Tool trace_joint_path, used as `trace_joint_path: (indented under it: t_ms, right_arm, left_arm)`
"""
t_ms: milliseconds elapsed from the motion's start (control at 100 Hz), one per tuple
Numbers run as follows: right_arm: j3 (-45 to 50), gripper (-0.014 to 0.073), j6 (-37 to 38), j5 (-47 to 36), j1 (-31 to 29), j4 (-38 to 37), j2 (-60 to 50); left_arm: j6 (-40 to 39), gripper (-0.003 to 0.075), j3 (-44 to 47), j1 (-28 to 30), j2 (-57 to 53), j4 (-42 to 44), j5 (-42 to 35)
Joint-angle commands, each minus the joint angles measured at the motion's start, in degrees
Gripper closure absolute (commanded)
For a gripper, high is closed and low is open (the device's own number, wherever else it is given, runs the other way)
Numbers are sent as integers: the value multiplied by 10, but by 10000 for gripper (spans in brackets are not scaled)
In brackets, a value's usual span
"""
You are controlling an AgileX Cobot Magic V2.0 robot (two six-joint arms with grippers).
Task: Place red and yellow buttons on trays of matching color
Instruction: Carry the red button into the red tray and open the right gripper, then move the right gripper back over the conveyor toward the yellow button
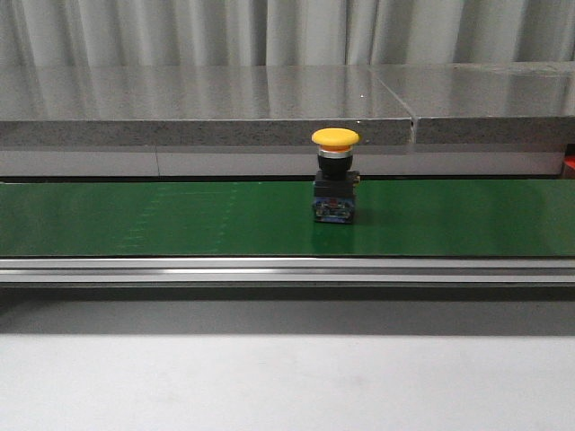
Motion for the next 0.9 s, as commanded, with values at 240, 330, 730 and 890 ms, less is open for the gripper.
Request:
trace_joint_path:
  t_ms: [240,330,730,890]
  right_arm:
    - [-21,441,0,-30,-3,28,-18]
    - [-21,373,0,-28,-3,31,-16]
    - [-37,-1,0,-26,-4,32,-19]
    - [-60,-1,0,-10,-4,32,-41]
  left_arm:
    - [-1,739,-14,-4,5,-7,-48]
    - [-1,739,-14,-4,5,-7,-48]
    - [-1,739,-14,-4,5,-7,-48]
    - [-1,739,-14,-4,5,-7,-48]
